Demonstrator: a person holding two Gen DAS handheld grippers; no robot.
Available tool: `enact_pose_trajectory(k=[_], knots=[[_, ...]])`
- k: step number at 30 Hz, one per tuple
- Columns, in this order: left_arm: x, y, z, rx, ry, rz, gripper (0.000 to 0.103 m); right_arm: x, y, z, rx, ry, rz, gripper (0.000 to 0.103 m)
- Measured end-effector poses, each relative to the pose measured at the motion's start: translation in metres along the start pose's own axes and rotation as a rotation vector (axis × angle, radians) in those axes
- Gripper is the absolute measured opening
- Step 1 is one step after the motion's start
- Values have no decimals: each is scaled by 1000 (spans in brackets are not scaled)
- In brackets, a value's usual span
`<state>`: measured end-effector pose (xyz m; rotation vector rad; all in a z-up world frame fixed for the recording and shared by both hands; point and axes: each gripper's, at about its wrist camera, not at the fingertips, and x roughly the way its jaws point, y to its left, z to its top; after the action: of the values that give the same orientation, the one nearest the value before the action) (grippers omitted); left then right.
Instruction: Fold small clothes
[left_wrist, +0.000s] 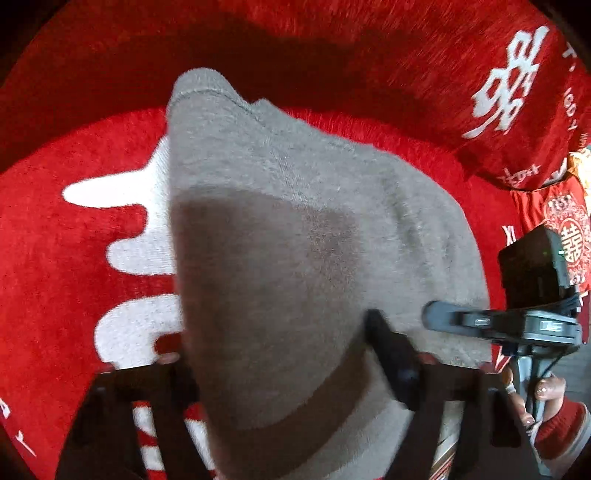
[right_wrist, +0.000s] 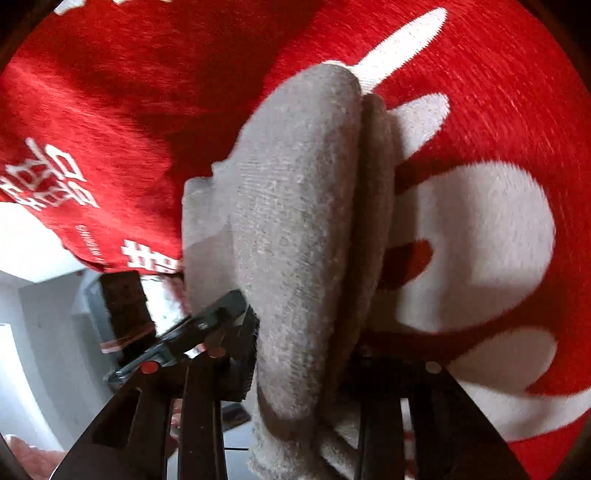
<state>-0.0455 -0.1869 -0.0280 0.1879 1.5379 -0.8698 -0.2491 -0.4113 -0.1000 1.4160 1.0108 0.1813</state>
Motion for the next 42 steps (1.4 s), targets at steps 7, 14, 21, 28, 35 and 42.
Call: enact_pose_trajectory(k=[7, 14, 21, 28, 35, 42], knots=[[-41, 7, -13, 12, -36, -57, 44, -6, 34, -22, 2, -12, 112, 33], [-85, 26, -46, -16, -54, -100, 44, 10, 65, -59, -5, 24, 165, 33], [-101, 72, -92, -61, -9, -26, 44, 77, 65, -96, 5, 123, 102, 34], [-101, 111, -125, -149, -8, 23, 48, 94, 78, -98, -95, 145, -216, 67], [-122, 109, -121, -157, -107, 165, 48, 80, 113, -90, -200, 33, -314, 24], [-110, 135, -127, -143, -101, 283, 52, 110, 137, -90, -395, 25, -569, 25]])
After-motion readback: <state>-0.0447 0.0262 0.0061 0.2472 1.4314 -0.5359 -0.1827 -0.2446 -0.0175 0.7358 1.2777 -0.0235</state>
